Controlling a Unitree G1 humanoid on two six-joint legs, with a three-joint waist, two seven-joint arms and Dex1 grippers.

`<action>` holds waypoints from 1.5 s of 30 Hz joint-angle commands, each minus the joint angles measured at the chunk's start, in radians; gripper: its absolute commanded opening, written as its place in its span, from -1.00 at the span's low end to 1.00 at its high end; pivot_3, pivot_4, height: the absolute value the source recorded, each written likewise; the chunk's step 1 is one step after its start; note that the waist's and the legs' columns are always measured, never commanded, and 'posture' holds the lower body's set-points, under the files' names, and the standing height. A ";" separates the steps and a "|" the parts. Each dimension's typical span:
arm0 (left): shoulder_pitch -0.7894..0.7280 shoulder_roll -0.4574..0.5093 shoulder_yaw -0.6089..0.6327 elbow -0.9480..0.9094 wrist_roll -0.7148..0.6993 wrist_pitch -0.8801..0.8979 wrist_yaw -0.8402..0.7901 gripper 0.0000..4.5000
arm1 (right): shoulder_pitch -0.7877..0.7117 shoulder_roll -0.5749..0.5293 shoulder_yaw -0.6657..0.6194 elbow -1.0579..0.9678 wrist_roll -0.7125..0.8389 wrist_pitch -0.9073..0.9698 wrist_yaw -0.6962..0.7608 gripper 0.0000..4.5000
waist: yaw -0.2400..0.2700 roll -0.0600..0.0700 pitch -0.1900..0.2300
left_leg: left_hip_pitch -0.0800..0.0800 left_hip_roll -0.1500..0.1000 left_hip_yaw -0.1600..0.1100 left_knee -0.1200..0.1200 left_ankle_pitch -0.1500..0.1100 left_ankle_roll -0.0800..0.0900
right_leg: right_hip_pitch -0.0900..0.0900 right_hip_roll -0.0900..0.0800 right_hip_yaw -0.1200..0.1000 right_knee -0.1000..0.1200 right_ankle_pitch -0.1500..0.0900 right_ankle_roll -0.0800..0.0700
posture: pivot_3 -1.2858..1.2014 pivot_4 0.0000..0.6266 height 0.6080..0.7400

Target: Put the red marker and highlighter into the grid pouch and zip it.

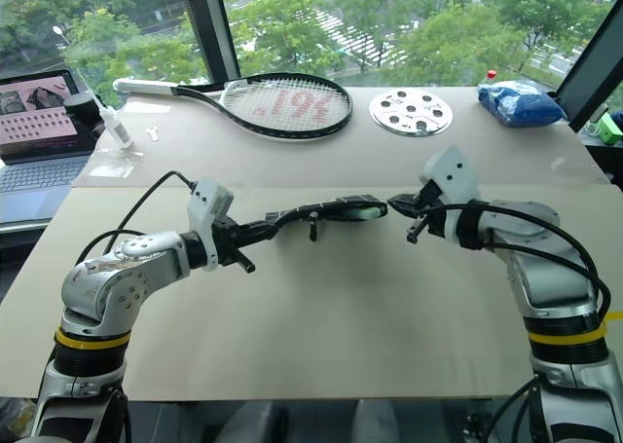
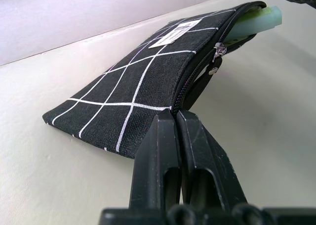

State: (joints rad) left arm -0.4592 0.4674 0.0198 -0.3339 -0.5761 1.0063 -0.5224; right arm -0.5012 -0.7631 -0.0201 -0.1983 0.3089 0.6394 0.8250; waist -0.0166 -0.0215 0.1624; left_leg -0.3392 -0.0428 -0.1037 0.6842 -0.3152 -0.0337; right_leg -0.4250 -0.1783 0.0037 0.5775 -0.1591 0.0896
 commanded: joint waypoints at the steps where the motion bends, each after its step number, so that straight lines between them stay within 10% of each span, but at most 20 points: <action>1: -0.012 0.008 0.010 -0.026 -0.009 -0.013 -0.007 -1.00 | 0.000 0.002 0.011 -0.019 -0.017 -0.021 -0.009 -0.96 | 0.000 0.000 0.000 | 0.000 0.000 0.000 0.000 0.000 0.000 | 0.000 0.000 0.000 0.000 0.000 0.000 | 0.03 -0.52 1.00; 31: -0.018 -0.002 0.017 -0.028 -0.010 -0.013 0.006 -1.00 | -0.123 0.248 0.243 -0.054 -0.071 0.010 -0.064 -0.96 | -0.003 0.000 0.000 | 0.001 0.000 0.000 0.000 0.000 -0.001 | 0.000 0.000 0.000 0.000 0.000 0.000 | 0.03 -0.52 1.00; 39: -0.003 -0.001 0.026 -0.038 -0.010 -0.014 0.016 -1.00 | -0.069 0.217 0.135 -0.152 0.109 0.137 0.023 -0.96 | -0.001 0.000 0.000 | 0.000 0.000 0.000 0.000 0.000 -0.001 | 0.000 0.000 0.000 0.000 0.000 0.000 | 0.03 -0.52 1.00; 45: 0.002 -0.003 0.028 -0.044 -0.014 -0.013 0.023 -1.00 | 0.051 0.163 0.047 -0.286 0.266 0.307 0.020 -0.03 | 0.002 0.000 0.000 | 0.000 0.000 -0.001 0.000 0.000 0.000 | 0.000 0.000 0.000 0.000 0.000 0.000 | 0.03 -0.52 1.00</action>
State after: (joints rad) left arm -0.4516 0.4629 0.0251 -0.3404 -0.5768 1.0062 -0.5001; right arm -0.4652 -0.5927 0.0804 -0.4178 0.5048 0.8864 0.8513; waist -0.0149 -0.0215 0.1624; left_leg -0.3387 -0.0427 -0.1044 0.6841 -0.3157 -0.0327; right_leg -0.4252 -0.1780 0.0035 0.5781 -0.1591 0.0896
